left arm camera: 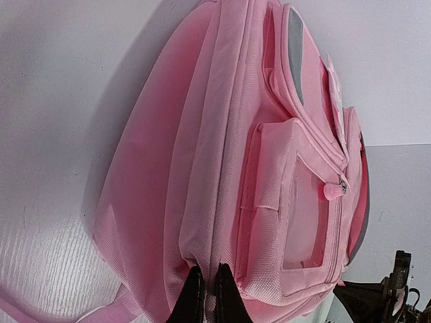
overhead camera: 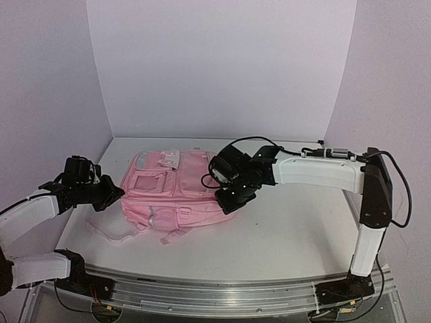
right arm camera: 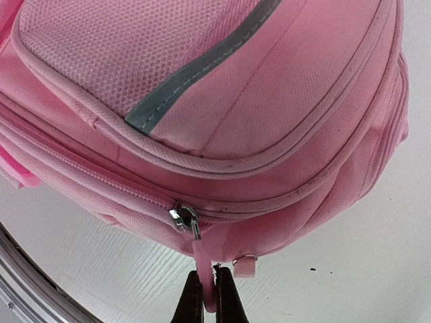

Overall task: Pack the student bag
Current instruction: Zip the student bag at the center of the board.

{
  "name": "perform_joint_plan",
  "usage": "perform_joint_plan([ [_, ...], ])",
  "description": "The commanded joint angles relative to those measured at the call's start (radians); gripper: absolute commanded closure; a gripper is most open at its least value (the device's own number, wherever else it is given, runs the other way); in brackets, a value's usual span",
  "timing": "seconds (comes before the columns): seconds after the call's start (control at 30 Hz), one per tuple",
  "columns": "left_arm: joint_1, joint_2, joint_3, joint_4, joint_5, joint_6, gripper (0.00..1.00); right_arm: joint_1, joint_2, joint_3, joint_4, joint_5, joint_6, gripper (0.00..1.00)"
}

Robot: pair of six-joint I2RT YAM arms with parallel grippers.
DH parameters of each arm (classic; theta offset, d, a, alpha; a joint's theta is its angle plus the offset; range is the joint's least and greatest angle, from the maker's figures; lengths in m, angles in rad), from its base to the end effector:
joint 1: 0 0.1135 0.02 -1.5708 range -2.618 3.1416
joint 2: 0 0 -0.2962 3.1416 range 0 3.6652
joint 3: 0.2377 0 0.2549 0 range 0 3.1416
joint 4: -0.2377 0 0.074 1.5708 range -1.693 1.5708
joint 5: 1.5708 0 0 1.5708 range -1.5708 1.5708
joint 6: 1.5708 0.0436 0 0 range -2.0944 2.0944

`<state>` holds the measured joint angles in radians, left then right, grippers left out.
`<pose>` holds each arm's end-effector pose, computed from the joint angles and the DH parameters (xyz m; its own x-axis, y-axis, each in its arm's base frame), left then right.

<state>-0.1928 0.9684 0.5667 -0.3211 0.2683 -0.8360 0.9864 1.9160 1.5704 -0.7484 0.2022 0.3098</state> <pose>0.1849 -0.0479 0.2392 -0.7171 -0.5889 -0.3727 -0.2270 0.7030 -0.6740 0.2430 0.3515 0.2611 -0.7004 -0.5175 -0.4915 -0.5803 0.8139 -0.0300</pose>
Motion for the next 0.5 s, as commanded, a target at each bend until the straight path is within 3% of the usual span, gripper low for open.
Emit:
perform_joint_plan([
  [0.0,0.033,-0.043,-0.013,0.006,-0.151,0.046,1.00,-0.090,-0.044,-0.011,-0.181,0.238,-0.031,1.00],
  [0.17,0.033,-0.051,-0.005,-0.024,-0.192,0.035,1.00,-0.132,-0.012,-0.009,-0.186,0.373,-0.058,1.00],
  [0.33,0.035,-0.037,-0.004,-0.050,-0.234,0.015,1.00,-0.191,-0.062,-0.089,-0.189,0.373,-0.036,1.00],
  [0.47,0.034,-0.036,-0.011,-0.005,-0.184,0.039,1.00,-0.209,-0.056,-0.106,-0.146,0.169,-0.087,1.00],
])
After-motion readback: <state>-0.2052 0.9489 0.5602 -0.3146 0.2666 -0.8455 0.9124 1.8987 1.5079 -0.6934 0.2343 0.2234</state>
